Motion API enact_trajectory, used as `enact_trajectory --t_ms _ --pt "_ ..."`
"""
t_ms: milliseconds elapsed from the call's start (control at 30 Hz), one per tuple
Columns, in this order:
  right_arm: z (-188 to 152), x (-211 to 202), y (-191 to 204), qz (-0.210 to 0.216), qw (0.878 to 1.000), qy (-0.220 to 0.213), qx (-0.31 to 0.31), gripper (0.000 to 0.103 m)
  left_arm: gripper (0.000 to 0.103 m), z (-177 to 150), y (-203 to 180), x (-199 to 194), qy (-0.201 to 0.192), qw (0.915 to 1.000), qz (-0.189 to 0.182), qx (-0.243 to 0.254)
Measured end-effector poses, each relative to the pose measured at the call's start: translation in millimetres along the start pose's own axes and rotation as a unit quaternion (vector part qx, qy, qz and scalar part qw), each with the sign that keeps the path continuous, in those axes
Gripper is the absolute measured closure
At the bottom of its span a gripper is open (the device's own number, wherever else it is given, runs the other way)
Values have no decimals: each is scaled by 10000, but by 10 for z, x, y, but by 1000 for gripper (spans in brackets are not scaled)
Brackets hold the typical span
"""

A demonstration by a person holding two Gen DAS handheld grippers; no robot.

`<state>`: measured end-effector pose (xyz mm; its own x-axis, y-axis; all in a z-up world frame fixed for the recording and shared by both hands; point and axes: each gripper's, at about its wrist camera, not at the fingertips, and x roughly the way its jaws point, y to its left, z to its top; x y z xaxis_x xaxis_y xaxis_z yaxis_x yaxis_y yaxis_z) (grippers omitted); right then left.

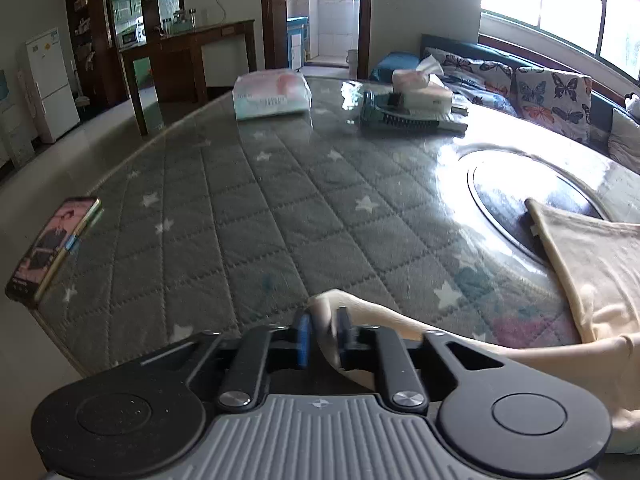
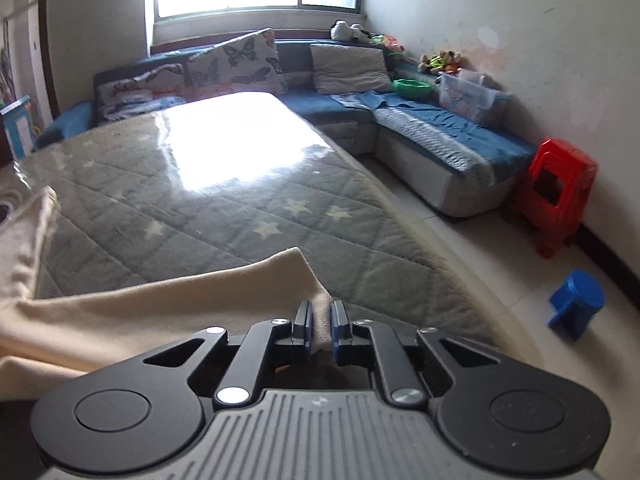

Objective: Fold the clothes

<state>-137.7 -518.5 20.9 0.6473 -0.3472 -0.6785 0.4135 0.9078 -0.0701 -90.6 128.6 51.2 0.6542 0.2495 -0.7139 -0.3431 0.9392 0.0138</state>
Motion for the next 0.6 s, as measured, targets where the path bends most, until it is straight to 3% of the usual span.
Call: enact_trajectory --t_ms 67,267,433,600 --pt "-40 -50 -25 -143 9999 53 -27 95 63 53 13 -25 -47 10000 5 -31" --pt "105 -148 -112 -59 10000 -63 35 86 62 211 -262 -85 -243 9978 -571 248" --pt "403 -228 136 846 9959 -220 -247 84 62 330 -783 109 -157 9916 -1097 664" --pt "627 -157 678 1625 9838 -192 -727 84 62 436 -1307 333 -53 9826 -1515 1078"
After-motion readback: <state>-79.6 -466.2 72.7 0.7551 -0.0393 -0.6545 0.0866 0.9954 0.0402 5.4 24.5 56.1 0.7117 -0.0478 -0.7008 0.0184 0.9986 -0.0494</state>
